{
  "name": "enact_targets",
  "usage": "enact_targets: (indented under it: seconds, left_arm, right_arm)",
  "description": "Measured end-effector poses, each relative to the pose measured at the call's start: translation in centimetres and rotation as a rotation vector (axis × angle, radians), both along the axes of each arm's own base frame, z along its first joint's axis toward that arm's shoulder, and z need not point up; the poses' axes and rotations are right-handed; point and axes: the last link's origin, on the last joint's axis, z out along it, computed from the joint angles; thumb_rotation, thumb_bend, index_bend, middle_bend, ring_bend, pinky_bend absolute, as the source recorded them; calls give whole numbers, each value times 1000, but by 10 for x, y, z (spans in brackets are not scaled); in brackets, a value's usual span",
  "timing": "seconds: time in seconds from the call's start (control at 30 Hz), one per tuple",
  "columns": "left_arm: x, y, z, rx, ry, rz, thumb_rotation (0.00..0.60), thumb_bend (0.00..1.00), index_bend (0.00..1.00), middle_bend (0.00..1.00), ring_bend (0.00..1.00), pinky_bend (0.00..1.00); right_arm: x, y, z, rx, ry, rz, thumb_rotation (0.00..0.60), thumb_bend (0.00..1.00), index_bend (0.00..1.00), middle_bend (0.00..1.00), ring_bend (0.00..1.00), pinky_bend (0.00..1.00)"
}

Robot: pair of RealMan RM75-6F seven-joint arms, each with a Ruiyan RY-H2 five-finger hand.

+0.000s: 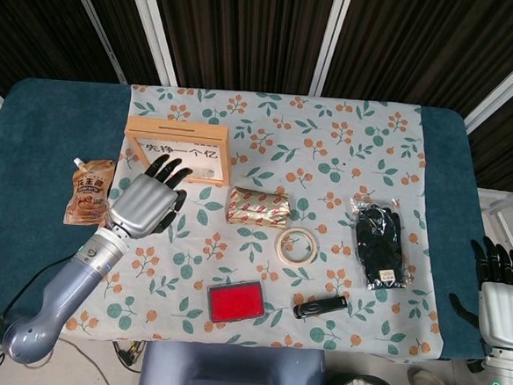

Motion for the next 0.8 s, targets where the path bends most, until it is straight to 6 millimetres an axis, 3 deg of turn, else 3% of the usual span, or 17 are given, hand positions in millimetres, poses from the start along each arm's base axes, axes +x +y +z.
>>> enact_targets:
  seconds: [0.33,0.57,0.8]
  left_arm:
    - [32,36,34,84,-16,69,600,531,718,129,0,0]
    - [48,85,59,172,-11,157,600,530,719,128,0,0]
    - [46,125,72,228,-8,244,600,530,719,127,0,0]
  right_arm:
    - [-1,-1,1,-6,10,-4,600,302,0,0,0,0]
    - [-8,-4,3,-21,22,-26,600,301,0,0,0,0]
    - [-14,-7,4,-25,41,-43,600,301,0,0,0,0]
